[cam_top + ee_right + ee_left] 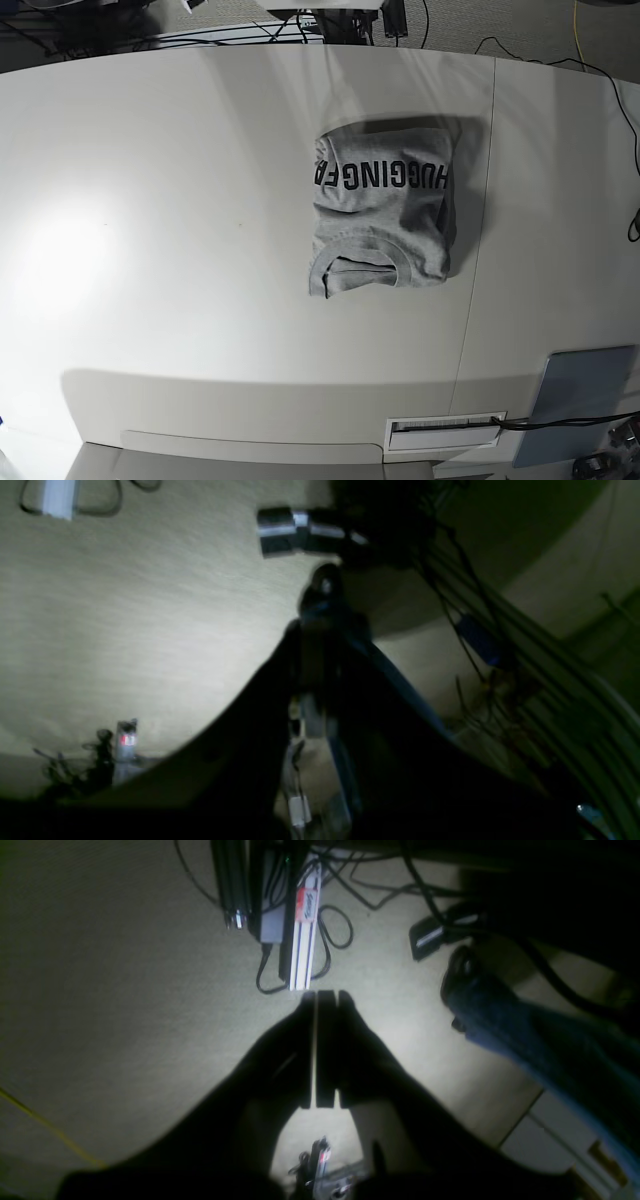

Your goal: Fold the T-shirt properly

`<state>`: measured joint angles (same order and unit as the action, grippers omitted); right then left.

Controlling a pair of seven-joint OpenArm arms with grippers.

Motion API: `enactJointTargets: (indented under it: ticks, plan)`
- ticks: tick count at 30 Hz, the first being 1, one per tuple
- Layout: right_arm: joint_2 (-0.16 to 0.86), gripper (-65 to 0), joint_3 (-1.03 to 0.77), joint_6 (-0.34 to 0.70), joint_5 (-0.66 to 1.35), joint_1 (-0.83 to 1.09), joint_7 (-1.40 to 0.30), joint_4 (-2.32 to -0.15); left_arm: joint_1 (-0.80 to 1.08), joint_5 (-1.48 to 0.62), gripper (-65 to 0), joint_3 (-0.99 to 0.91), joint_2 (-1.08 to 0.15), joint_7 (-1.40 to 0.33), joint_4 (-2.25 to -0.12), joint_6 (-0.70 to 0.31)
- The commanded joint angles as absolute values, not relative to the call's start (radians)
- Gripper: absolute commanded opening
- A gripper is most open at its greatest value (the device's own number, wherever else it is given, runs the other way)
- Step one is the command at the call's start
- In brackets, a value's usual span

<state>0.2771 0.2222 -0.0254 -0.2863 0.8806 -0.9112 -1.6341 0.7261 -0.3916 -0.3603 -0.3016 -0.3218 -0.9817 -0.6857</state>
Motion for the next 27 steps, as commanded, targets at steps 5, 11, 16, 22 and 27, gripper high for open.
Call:
enactJointTargets:
  ticks: [5,11,16,22,27]
  plan:
    - [0.282,-65.0,0.22,-0.019,-0.194,0.746,-0.751,-1.286,0.679,-0.331,-65.0,-0.362,-0.249,-0.253,-0.874,-0.698]
    - [0.282,-65.0,0.22,0.061,-0.034,0.554,-0.545,-0.895,0.628,-0.236,-65.0,-0.362,-0.202,-0.183,-0.825,-0.689]
    - [0.282,-65.0,0.22,0.141,0.129,0.411,-0.429,-0.657,0.62,-0.139,-65.0,-0.362,-0.17,-0.085,-0.815,-0.59]
    - [0.273,-65.0,0.203,0.249,0.286,0.317,-0.331,-0.52,0.611,-0.108,-65.0,-0.362,-0.131,-0.076,-0.815,-0.538]
    - [0.236,-65.0,0.027,0.338,0.298,0.303,-0.31,-0.502,0.595,-0.108,-65.0,-0.362,-0.111,-0.069,-0.811,-0.538]
